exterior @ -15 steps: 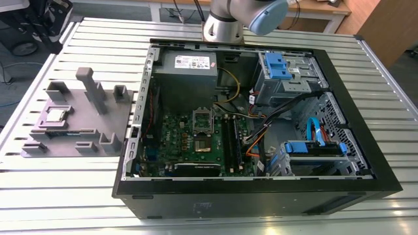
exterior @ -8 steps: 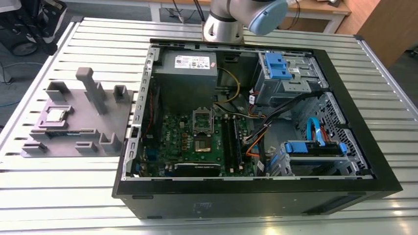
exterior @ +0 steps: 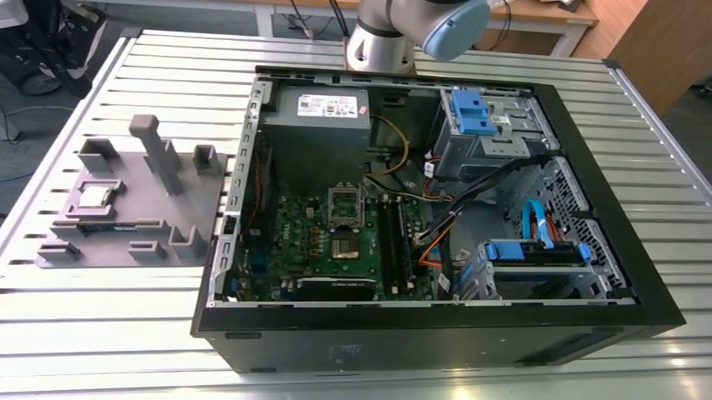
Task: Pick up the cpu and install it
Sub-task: 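Reach for the cpu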
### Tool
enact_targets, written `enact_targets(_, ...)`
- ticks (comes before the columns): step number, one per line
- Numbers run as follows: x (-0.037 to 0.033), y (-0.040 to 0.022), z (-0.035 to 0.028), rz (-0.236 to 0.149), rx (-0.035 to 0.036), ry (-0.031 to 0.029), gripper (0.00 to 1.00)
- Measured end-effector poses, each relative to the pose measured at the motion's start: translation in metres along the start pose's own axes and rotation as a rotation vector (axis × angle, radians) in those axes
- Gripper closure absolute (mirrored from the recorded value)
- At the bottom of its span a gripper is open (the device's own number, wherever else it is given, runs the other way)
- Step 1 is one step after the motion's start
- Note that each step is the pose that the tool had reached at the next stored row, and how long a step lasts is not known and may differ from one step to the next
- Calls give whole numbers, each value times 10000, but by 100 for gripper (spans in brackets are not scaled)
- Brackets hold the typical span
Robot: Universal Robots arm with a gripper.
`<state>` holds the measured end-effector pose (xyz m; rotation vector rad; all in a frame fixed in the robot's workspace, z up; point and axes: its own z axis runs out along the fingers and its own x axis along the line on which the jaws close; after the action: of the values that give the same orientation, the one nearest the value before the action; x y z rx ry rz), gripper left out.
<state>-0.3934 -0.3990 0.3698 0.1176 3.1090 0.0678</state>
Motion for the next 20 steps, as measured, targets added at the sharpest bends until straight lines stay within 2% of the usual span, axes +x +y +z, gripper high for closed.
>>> enact_targets(5, 34, -4, 54, 2, 2, 15, 89)
enact_targets(6, 99, -12, 116, 2, 1, 15, 89)
enact_targets(12, 166, -20, 174, 2, 2, 18, 89)
enact_targets(20, 222, -27, 238, 2, 2, 23, 89)
